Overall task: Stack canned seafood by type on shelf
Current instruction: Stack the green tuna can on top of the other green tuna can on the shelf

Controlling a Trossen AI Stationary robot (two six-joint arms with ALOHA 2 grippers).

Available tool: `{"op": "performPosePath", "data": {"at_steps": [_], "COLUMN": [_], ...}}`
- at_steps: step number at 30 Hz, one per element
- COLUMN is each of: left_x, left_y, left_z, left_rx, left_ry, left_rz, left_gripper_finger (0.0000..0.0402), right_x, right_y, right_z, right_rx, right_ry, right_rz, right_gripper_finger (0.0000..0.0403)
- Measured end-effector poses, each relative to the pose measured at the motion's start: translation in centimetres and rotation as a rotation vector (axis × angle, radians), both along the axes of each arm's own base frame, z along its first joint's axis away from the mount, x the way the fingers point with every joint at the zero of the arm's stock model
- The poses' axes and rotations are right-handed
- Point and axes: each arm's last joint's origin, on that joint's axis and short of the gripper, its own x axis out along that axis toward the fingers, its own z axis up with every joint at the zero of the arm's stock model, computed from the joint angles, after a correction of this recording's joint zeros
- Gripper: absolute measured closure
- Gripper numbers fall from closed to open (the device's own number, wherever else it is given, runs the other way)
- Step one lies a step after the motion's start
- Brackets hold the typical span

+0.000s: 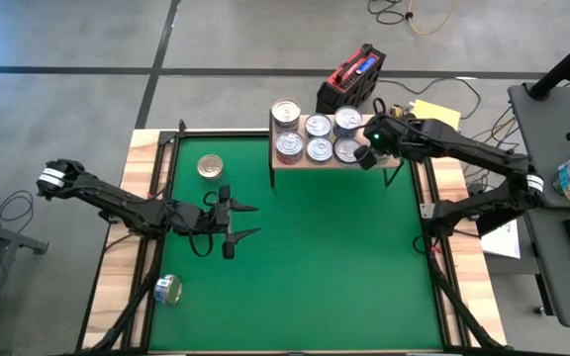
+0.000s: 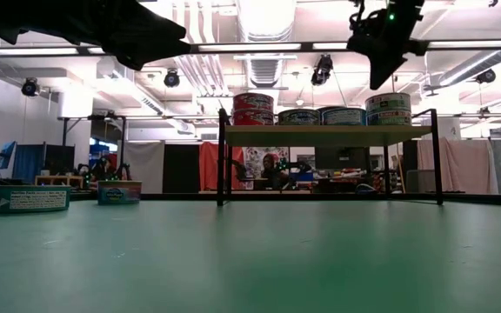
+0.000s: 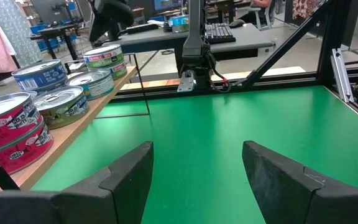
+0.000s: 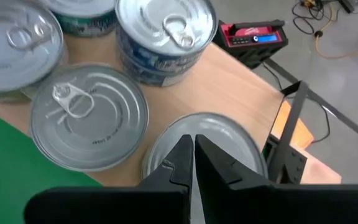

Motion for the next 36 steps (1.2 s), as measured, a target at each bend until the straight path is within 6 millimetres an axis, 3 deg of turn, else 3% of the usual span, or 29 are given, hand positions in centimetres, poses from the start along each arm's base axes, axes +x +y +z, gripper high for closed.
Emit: {"op": "performPosePath", "data": {"at_steps": [11,36], "left_x": [0.0,0.0], "left_y": [0.0,0.0], "left_z": [0.0,0.0], "left_rx": [0.000,0.003], "left_ry": [0.000,0.000], "left_rz": [0.000,0.000], "left_gripper_finger": [0.0171,0.0171], "right_x": [0.3,-0.2], "right_y": [0.0,0.5], "right_z": [-1.3,-1.5], "right_rx": [0.046,0.129], "right_ry": [-0.012,0.010], "right_rz": [0.021,0.040], "right_gripper_finger": [0.0394,0.0394]}}
